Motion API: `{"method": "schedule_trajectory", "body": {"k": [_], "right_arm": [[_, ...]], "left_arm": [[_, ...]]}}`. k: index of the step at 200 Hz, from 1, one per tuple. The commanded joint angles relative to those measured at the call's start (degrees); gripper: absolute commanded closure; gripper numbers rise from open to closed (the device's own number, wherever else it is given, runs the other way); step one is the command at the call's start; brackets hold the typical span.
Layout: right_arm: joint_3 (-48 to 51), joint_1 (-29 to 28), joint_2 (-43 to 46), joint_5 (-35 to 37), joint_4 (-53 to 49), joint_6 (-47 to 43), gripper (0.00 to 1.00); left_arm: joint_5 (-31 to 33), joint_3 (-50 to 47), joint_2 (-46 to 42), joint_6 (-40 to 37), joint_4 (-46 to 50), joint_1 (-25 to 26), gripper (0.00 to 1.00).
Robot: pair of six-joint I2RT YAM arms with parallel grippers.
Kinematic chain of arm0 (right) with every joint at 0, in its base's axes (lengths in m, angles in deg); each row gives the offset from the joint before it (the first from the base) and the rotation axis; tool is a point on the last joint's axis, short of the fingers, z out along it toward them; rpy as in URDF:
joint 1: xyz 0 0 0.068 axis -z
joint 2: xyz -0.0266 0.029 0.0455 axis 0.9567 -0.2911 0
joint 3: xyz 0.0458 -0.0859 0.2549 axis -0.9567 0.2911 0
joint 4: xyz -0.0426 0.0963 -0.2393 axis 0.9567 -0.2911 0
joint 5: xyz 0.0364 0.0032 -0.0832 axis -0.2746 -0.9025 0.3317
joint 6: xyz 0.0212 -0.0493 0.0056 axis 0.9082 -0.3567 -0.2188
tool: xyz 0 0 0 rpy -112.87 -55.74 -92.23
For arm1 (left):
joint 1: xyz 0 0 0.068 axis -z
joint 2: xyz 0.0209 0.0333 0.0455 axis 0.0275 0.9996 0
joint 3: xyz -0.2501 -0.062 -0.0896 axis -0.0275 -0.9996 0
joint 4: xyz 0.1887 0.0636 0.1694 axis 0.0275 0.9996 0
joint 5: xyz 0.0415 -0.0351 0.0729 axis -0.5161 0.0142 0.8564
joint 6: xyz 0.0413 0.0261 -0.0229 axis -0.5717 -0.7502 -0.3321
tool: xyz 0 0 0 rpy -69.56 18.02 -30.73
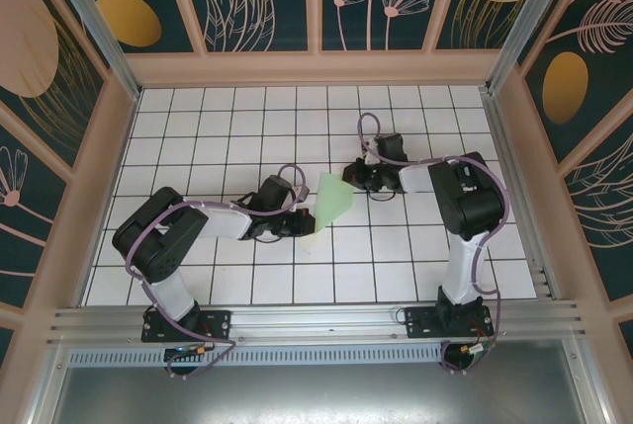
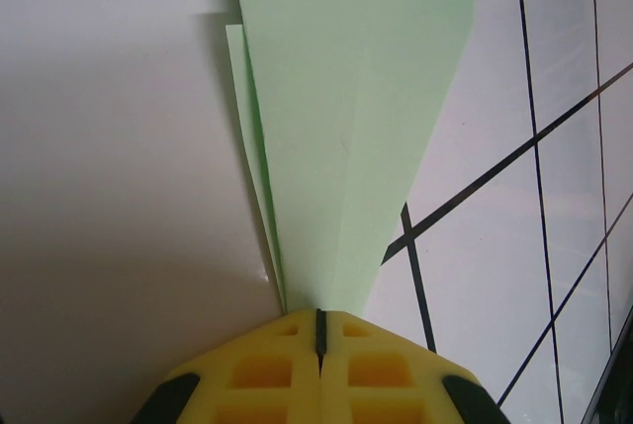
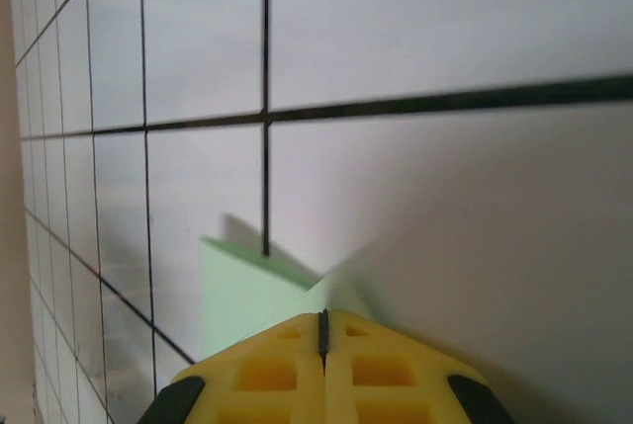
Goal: Fold a paper plane with a square sheet of paper (pick it up from the middle)
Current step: Fourth fold the wing at the center of the table.
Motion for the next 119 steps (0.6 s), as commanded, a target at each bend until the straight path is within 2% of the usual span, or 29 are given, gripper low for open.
{"method": "schedule_trajectory", "body": {"k": [1,27,62,80,119], "right_arm": [[-2.8,2.2,-2.0,6.1,-2.7,-1.6,1.00],[-5.3,1.0,-1.0,5.7,-5.5,-1.6,1.00],[-3.3,0.2,6.3,6.8,-7.0,1.6,1.00],[-1.0,-0.2,10.5,7.6,-7.7,3.8,0.98],[6.1,-2.1,18.3,10.1,-7.9,9.3,0.66]], "left_arm": [[1.5,-3.8,3.3,-1.1,12.2,0.5,1.00],[1.5,-3.1,3.2,-1.2,12.0,0.5,1.00],[2.2,1.6,0.1,-1.7,12.7,0.5,1.00],[3.0,5.9,-1.6,-1.9,13.7,0.5,0.86],[8.1,12.2,-6.9,-3.1,16.1,-0.5,0.51]]}}
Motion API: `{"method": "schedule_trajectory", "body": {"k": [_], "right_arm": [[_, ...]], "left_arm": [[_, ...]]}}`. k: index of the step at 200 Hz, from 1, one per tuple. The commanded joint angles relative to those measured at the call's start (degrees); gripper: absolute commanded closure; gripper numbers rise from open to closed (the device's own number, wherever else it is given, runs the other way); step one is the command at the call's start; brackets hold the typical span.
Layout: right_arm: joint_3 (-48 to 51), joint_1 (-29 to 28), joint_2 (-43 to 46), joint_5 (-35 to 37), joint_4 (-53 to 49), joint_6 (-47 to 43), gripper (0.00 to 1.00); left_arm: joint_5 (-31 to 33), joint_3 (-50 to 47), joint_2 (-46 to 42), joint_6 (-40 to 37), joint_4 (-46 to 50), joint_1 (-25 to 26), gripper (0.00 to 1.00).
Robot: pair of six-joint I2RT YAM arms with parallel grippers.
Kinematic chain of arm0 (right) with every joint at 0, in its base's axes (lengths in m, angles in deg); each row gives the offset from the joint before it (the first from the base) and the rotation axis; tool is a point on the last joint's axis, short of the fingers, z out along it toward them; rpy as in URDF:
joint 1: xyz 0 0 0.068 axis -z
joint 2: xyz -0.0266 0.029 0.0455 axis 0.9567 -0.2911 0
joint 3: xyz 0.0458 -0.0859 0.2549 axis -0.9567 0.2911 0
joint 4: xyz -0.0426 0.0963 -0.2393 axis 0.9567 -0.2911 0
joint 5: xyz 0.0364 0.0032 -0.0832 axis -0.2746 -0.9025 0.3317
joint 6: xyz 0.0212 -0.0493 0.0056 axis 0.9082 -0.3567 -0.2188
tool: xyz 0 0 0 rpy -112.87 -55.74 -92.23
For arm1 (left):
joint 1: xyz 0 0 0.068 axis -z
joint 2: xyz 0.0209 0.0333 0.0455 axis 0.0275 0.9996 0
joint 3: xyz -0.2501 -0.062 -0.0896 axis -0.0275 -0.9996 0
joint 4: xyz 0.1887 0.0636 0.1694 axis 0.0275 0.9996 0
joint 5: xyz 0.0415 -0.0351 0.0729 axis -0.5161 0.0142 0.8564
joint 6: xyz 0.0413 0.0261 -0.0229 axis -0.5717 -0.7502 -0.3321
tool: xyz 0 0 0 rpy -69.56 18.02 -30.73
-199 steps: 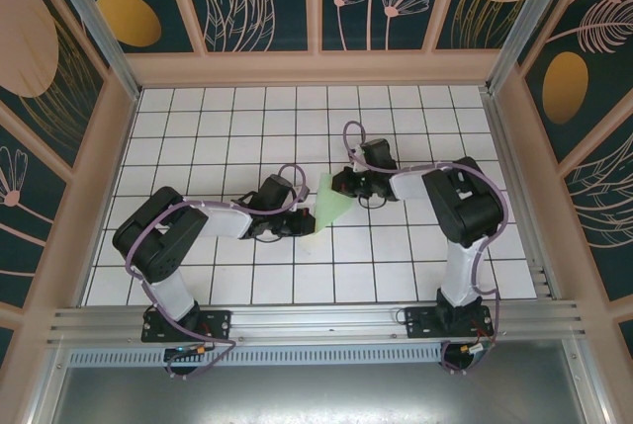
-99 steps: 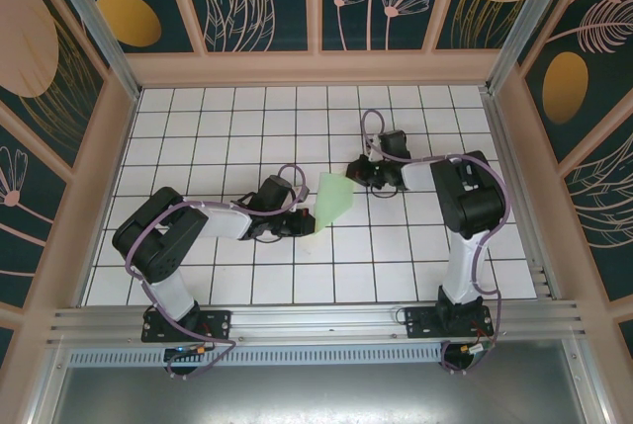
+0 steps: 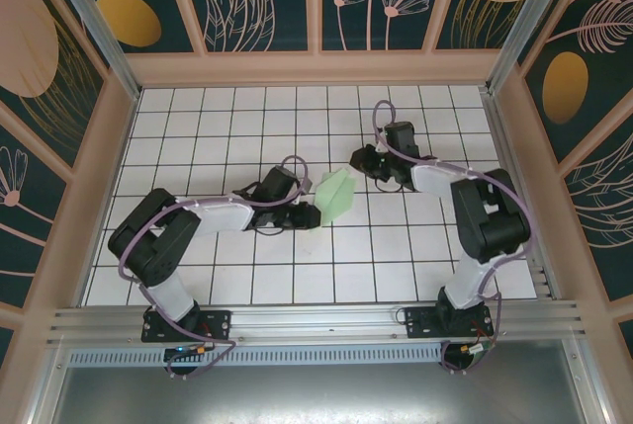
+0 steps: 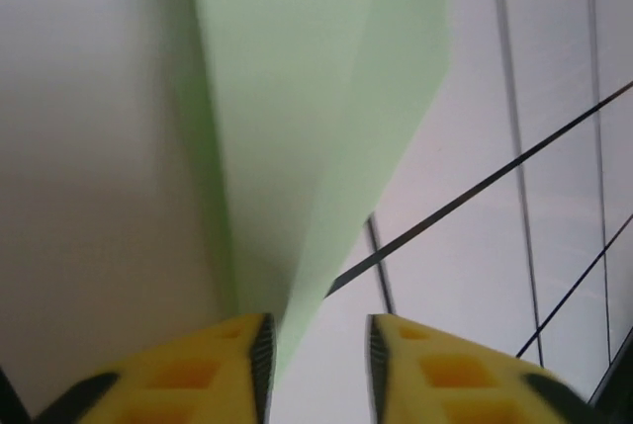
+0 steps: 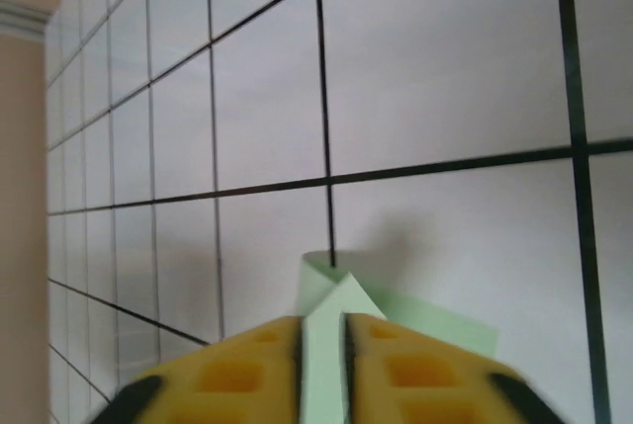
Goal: Fold a paper plane with a square sheet of paper (pick it up from the middle)
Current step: Fourth fold the wing at the center of the table, then turn over the paper at the center of the table.
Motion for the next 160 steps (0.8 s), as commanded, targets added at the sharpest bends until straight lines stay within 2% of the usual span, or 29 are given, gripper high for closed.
{"method": "schedule_trajectory", "body": {"k": [1,27,59,102,160], "right_arm": [[4.2,-1.6,4.5,2.4,-1.2,4.5,0.66],[8.7,-4.0,7.5,3.4,1.0,9.2,0.52],[11.2,-7.5,5.7,3.2,4.4,13.7,0.48],[9.2,-10.7,1.1,1.6,8.3,15.4,0.54],[6.9,-12.0,-3.5,0.2,9.9,15.9,0.63]], "left_arm": [[4.9,4.2,-4.0,-1.6,4.1,-0.8,0.51],[9.3,5.0,-5.3,-1.7,5.1,-3.4,0.29],[11.3,4.8,-5.6,-2.1,5.5,-6.2,0.15],[12.8,3.4,-6.3,-2.5,5.2,-8.1,0.05],[13.1,0.6,-8.0,-1.2,4.0,-10.1,0.01]]}}
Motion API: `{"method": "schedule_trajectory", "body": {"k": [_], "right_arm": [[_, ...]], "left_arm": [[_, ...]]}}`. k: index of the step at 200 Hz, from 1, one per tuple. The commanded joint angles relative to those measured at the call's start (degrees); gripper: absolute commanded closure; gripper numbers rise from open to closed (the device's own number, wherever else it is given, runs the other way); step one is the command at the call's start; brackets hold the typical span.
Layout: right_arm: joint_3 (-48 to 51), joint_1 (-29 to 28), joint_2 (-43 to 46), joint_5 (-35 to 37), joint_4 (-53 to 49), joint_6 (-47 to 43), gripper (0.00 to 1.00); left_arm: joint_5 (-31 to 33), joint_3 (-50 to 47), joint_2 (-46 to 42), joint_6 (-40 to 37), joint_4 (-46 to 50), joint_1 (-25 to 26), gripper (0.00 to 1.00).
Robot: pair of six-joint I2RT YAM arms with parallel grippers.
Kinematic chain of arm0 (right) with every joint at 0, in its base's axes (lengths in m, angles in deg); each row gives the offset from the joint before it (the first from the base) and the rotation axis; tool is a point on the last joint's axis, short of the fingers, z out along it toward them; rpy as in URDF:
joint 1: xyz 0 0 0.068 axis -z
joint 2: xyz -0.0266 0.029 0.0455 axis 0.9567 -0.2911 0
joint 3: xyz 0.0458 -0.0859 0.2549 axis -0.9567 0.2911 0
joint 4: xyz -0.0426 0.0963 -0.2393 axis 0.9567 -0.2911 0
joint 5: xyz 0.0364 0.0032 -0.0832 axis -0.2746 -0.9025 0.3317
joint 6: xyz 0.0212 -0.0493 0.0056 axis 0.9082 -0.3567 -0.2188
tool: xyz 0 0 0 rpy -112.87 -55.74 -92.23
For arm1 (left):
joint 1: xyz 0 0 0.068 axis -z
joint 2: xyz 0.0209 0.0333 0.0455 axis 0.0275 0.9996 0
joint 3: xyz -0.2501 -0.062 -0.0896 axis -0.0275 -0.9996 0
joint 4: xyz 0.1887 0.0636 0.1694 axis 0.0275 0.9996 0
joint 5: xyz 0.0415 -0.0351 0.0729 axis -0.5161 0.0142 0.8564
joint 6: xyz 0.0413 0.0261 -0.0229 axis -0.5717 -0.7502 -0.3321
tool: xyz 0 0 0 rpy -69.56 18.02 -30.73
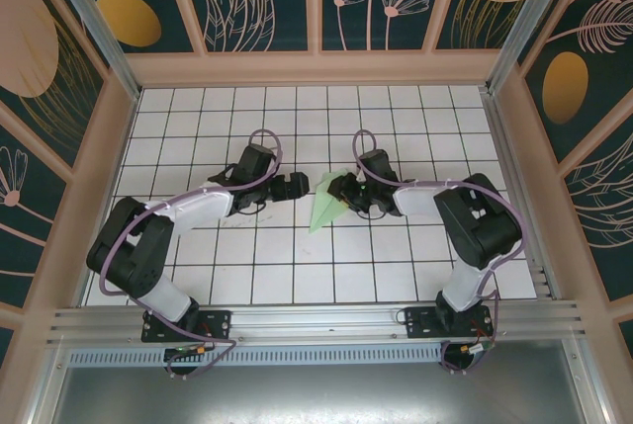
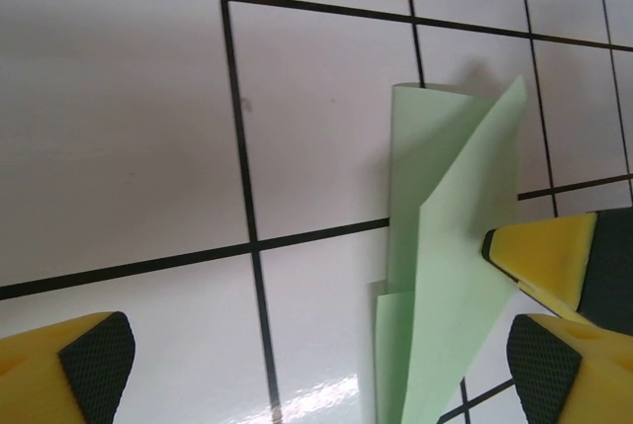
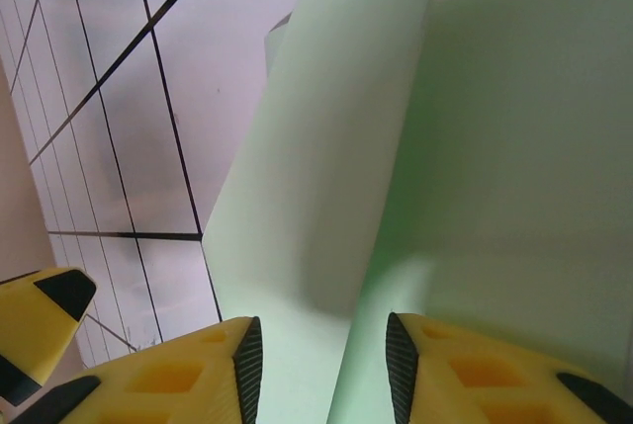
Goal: Fold a paper plane with a square sheet of paper (pick it up from the middle)
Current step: Turn over the paper at the center of the table.
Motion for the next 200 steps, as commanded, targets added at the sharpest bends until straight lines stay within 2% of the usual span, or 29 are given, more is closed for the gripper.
{"method": "schedule_trajectory", "body": {"k": [1,27,74,98,143,153,169,200], "right_arm": [[-1.5,-1.2,-1.7,-1.9,3.3,1.0,0.63],[-1.9,-1.7,-3.1,-3.0,4.5,1.3,0.69],[-0.5,-2.3,-4.0,-4.1,10.1,2.9,0.72],[0.0,-2.6,-4.6,-3.5,11.6,3.7,0.79],[1.0,-0.9,0.0,-2.8,14.4,2.3,0.95],[1.9,-0.9,1.5,-4.5,17.5,2.7,0.95],[2.8,2.1,3.6,-8.1,22.8,4.2,0.95],[2.3,4.2,5.0,-14.6,30.8,9.2,0.95]], "left_arm": [[0.9,-1.2,-2.1,0.5,-0.2,-1.0,0.02],[0.6,-1.7,-2.5,0.6,-0.1,-1.8,0.01],[-0.1,-1.9,-2.5,0.5,0.5,-3.1,0.01],[-2.1,-2.3,-3.0,1.0,0.4,-4.2,0.01],[-14.1,-3.9,-6.3,3.5,-1.0,-7.7,0.02],[-17.2,-4.1,-6.9,4.2,-1.7,-8.2,0.01],[-22.8,-5.0,-7.8,6.2,-5.0,-8.5,0.02],[-31.9,-7.0,-8.7,14.2,-14.9,-8.5,0.01]]}}
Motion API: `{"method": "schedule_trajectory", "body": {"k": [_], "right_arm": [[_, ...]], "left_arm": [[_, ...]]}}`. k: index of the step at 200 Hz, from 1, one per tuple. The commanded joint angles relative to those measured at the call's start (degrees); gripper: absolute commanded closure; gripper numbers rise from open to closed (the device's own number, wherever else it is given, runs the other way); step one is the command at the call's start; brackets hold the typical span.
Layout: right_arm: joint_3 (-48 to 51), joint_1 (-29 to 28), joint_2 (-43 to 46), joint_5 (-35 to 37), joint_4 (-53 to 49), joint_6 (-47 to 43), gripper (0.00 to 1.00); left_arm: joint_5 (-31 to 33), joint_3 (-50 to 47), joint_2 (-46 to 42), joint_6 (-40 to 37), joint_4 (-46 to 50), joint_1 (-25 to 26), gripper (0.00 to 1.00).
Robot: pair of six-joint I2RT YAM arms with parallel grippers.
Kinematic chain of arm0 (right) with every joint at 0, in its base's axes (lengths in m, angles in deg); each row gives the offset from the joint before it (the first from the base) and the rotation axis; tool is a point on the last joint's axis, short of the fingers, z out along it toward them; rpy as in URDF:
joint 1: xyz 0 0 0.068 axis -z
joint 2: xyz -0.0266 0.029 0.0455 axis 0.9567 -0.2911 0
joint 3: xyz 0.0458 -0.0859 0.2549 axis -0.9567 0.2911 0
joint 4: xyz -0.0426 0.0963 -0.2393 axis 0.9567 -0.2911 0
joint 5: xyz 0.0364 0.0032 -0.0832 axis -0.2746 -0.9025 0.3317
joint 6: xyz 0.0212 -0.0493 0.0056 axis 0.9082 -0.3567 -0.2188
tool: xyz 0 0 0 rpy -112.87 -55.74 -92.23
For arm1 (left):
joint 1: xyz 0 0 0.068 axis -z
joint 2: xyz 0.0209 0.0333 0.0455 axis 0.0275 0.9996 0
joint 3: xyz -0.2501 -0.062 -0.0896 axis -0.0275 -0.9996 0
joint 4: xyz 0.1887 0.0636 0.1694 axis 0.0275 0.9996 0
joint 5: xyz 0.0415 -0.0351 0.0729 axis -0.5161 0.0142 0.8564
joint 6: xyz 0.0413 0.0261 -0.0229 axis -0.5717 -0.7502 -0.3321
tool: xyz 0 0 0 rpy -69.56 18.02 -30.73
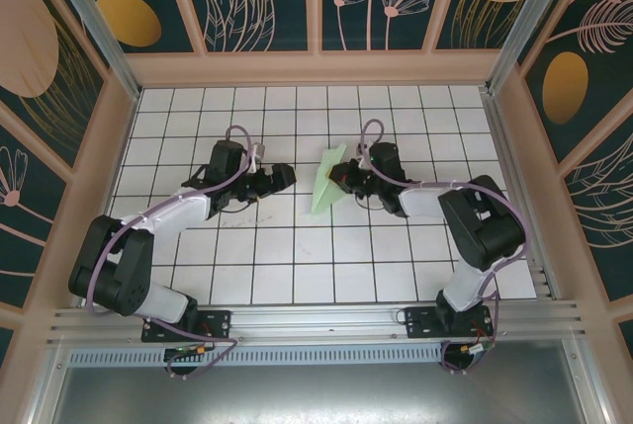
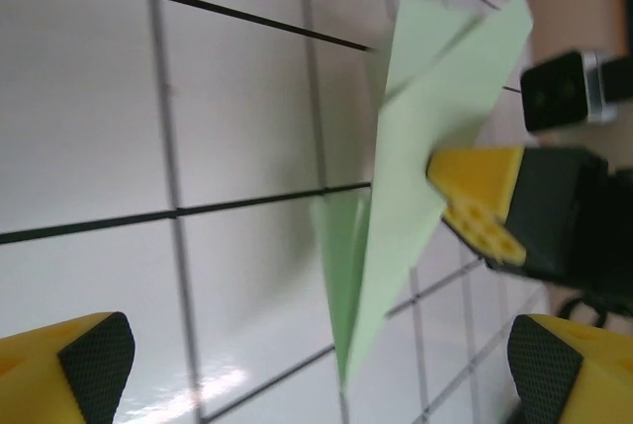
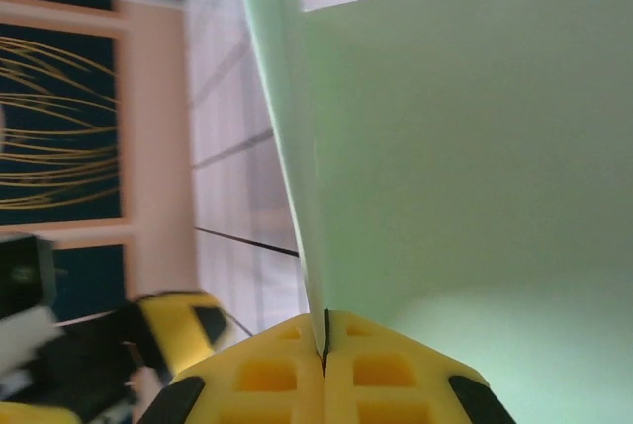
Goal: Fold a paper plane with a square sheet of paper (pick it up from the middle)
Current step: Turn over the paper at the center of the table.
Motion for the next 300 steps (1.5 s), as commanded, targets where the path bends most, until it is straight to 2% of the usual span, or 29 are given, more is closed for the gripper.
{"method": "schedule_trajectory", "body": {"k": [1,40,66,96,115,128,168,190,230,244,256,273,300], "right_arm": [[-0.1,1.1,2.7,-6.8,11.3,4.2,0.95],[-2.2,0.6,2.2,-10.6,17.3,9.7,0.95],[-3.8,-0.4,0.7,-11.9,20.5,12.9,0.94],[-5.1,-1.5,-1.1,-13.1,24.7,16.8,0.94],[-6.1,-2.4,-1.8,-13.4,24.5,17.2,0.94],[-6.7,-3.0,-2.4,-13.7,23.8,17.1,0.94],[-6.8,-3.4,-3.5,-14.4,23.3,17.4,0.94],[-6.7,-3.4,-3.1,-15.1,21.9,16.8,0.90],[-7.1,-2.6,-0.4,-15.2,13.8,12.2,0.80],[-6.8,-1.8,1.3,-14.3,9.4,9.9,0.75],[-6.8,-1.0,3.3,-12.2,3.4,6.1,0.67],[-8.0,-0.1,6.9,-5.3,-9.2,-1.3,0.58],[-11.5,-0.6,10.5,9.9,-28.1,-11.3,0.50]], "left_arm": [[-10.8,-1.9,-1.4,7.4,-9.5,-0.2,0.01],[-15.5,-4.0,-1.3,14.9,-19.4,-0.2,0.01],[-18.4,-6.3,-0.5,21.3,-29.4,-0.2,0.01],[-19.2,-6.5,0.1,23.4,-32.3,-0.2,0.01],[-20.3,-6.7,0.8,26.4,-37.3,-0.2,0.03],[-20.8,-6.7,1.3,28.2,-40.5,-0.2,0.09],[-20.0,-6.2,0.9,26.9,-41.1,-0.2,0.40],[-19.4,-6.4,0.0,25.3,-40.0,-0.2,0.57],[-17.7,-5.3,-1.0,19.6,-32.0,-0.2,0.82],[-16.7,-4.2,-1.2,15.7,-26.2,-0.2,0.87],[-14.8,-2.6,-1.5,10.8,-19.1,-0.2,0.89],[-8.8,0.9,-1.7,1.0,-4.1,-0.2,0.90],[7.6,6.8,-1.3,-11.2,16.2,-0.2,0.92]]}}
